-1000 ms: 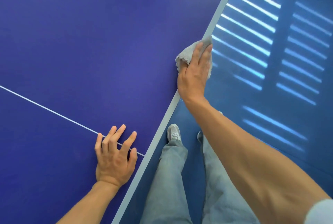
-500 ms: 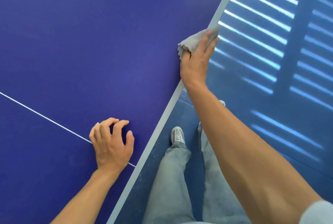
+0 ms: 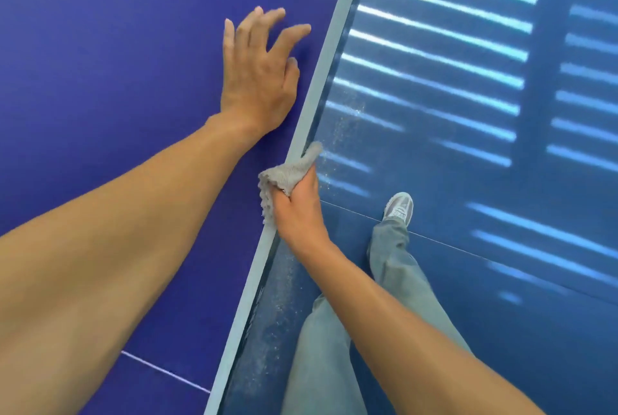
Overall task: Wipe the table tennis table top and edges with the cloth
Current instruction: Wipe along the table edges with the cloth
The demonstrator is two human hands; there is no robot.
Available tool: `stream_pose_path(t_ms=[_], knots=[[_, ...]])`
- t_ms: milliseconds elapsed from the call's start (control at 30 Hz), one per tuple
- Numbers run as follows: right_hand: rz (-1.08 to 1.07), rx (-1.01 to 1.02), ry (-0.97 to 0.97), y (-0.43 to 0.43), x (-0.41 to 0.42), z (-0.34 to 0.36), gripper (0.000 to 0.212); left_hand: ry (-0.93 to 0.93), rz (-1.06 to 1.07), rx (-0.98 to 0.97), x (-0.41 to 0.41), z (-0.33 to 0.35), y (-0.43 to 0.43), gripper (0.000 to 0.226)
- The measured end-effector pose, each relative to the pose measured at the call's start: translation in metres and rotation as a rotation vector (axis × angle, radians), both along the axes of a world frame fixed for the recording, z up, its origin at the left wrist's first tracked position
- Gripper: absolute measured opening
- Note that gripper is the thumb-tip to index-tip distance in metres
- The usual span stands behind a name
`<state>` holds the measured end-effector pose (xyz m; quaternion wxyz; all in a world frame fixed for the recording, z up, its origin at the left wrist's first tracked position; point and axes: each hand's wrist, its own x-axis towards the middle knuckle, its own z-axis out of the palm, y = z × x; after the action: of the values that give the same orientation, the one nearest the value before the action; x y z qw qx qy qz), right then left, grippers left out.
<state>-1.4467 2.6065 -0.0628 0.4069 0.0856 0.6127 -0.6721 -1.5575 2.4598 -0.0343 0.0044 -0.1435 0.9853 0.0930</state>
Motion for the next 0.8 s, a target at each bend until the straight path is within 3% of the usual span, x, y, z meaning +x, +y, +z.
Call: stream_pose_path(t_ms=[167, 267, 333, 467, 600, 733, 800], knots=[[-0.133, 0.022, 0.103, -0.023, -0.123, -0.003, 0.026, -0.051, -0.053, -0.024, -0.075, -0.014, -0.015, 0.049], [-0.146, 0.122, 0.137, -0.034, -0.185, -0.007, 0.067, 0.018, -0.030, -0.007, -0.076, -0.020, -0.011, 0.048], [-0.116, 0.170, 0.194, -0.035, -0.194, -0.007, 0.079, 0.066, -0.016, 0.021, -0.077, -0.022, -0.013, 0.047], [-0.109, 0.058, 0.097, -0.019, -0.144, -0.002, 0.068, 0.107, 0.002, 0.050, -0.079, -0.023, -0.015, 0.046], [-0.018, 0.033, -0.155, 0.000, -0.099, 0.007, 0.047, 0.105, 0.000, 0.083, -0.079, -0.025, -0.016, 0.047], [-0.115, 0.090, -0.138, -0.027, -0.154, -0.001, 0.035, 0.097, -0.020, 0.065, -0.082, -0.025, -0.019, 0.046], [-0.168, 0.141, -0.033, -0.046, -0.215, -0.009, 0.043, 0.095, -0.028, 0.053, -0.081, -0.025, -0.020, 0.047]])
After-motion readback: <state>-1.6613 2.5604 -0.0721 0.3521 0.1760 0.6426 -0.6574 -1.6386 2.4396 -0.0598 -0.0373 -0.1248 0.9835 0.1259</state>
